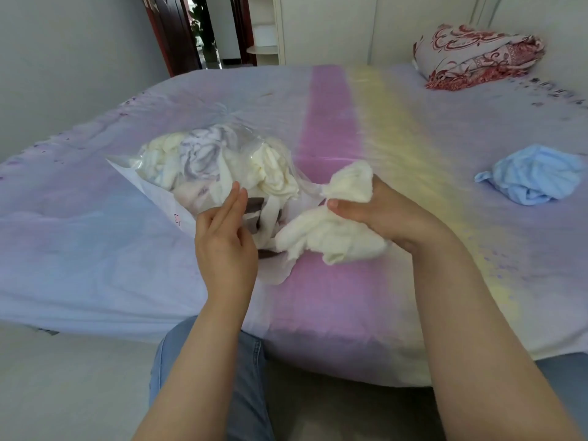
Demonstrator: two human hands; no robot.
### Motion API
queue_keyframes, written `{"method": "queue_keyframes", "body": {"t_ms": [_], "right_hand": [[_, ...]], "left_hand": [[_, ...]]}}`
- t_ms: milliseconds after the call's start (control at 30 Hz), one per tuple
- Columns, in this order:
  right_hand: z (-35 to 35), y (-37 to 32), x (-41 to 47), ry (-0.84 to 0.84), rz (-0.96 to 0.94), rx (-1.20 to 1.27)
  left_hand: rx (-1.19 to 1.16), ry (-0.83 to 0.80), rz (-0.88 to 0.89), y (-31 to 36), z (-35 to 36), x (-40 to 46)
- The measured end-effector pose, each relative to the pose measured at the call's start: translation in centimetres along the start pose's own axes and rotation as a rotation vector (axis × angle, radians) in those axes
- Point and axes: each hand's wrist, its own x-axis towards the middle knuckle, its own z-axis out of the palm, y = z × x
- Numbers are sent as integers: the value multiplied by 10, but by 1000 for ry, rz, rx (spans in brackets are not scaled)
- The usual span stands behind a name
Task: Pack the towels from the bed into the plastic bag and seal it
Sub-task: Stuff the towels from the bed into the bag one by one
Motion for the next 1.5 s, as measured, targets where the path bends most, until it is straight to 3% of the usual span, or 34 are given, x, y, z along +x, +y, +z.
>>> {"method": "queue_keyframes", "body": {"t_ms": [100,167,233,333,400,433,567,633,700,767,833,933,1000,1133,1233,1400,1500], "right_hand": [[46,-19,22,312,-110,30],[87,-29,30,393,-138,96],[123,-31,42,259,-98,182],[141,-19,57,-131,81,349],[141,-12,64,-346,102,536],[143,-13,65,-350,51,510],[168,-38,84,19,-136,136],[182,-43,101,48,-232,-172],[188,-43,117,-4,-252,-677],[190,-43,125,-57,-206,-914],[193,-47,123,-128,-163,-770],[194,-45,111,-98,-226,-448],[195,-46,109,-146,-204,-506],[201,-52,118,-374,-106,-550],[190,-53,117,-336,-110,-427],[141,-9,57,2,-243,-204],[97,39,21,213,-219,-106]], "left_hand": [[-142,-11,-185,8,-9,2],[-201,-36,-252,12,-14,6],[-268,-51,-331,12,-21,13],[-348,-62,-467,4,-35,19],[-384,-58,-496,-4,-45,21],[-401,-56,-501,-8,-49,23],[-464,-51,-495,-13,-55,26],[-496,-49,-495,-12,-58,27],[-500,-40,-507,-14,-62,27],[-500,-28,-527,-17,-65,27],[-507,-12,-530,-19,-68,27],[-541,7,-528,-21,-68,28],[-553,-3,-520,-19,-65,27],[-483,-31,-487,-16,-61,24],[-336,-54,-390,-12,-60,19],[145,20,176,7,-38,6],[136,-21,317,31,-9,-1]]}}
